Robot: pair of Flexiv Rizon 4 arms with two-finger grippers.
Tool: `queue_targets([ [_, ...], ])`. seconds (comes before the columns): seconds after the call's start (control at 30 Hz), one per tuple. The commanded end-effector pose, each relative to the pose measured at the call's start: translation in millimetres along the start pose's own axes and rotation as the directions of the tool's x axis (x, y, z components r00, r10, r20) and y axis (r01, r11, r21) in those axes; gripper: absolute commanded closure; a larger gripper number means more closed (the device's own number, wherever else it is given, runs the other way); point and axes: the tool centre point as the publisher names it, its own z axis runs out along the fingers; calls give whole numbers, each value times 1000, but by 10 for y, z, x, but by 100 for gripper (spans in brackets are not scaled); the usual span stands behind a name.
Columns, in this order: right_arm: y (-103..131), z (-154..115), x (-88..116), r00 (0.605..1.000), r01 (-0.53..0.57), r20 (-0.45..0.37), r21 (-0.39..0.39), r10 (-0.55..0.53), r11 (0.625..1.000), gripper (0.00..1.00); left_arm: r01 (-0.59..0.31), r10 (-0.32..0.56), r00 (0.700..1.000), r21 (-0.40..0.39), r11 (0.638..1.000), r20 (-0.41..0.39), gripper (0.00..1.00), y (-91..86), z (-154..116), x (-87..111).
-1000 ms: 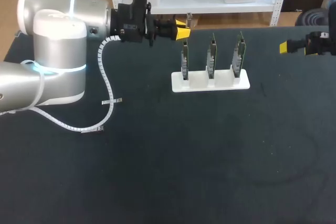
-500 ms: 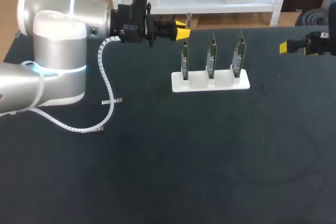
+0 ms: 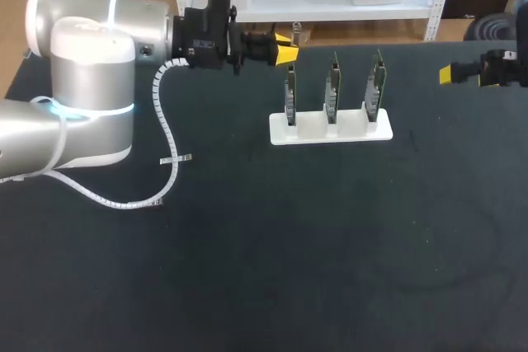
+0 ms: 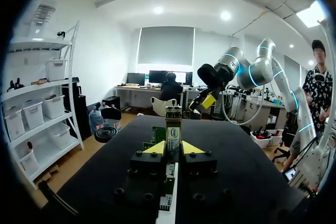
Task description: Pick up the optical module with the left hand, and insert it into the network port with the right hand.
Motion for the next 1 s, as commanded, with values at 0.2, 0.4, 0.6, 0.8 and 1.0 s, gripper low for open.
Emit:
queue_targets([
  [0.2,-131,-93,-107,999,47,16,-40,-46,998,0,-1,1,1000,-7,1000,1,100,-20,-4,4],
  [0.4,-109,-59,-532,958,275,-10,-248,-286,929,0,-1,1,1000,-7,1000,1,100,-20,-4,4],
  [0.6,137,250,-684,915,315,-82,-465,-394,827,0,-1,1,1000,-7,1000,1,100,-20,-4,4],
  [0.8,327,421,-677,915,314,-92,-446,-392,838,0,-1,1,1000,-7,1000,1,100,-20,-4,4],
  [1.0,327,421,-677,915,314,-92,-446,-392,838,0,-1,1,1000,-7,1000,1,100,-20,-4,4],
])
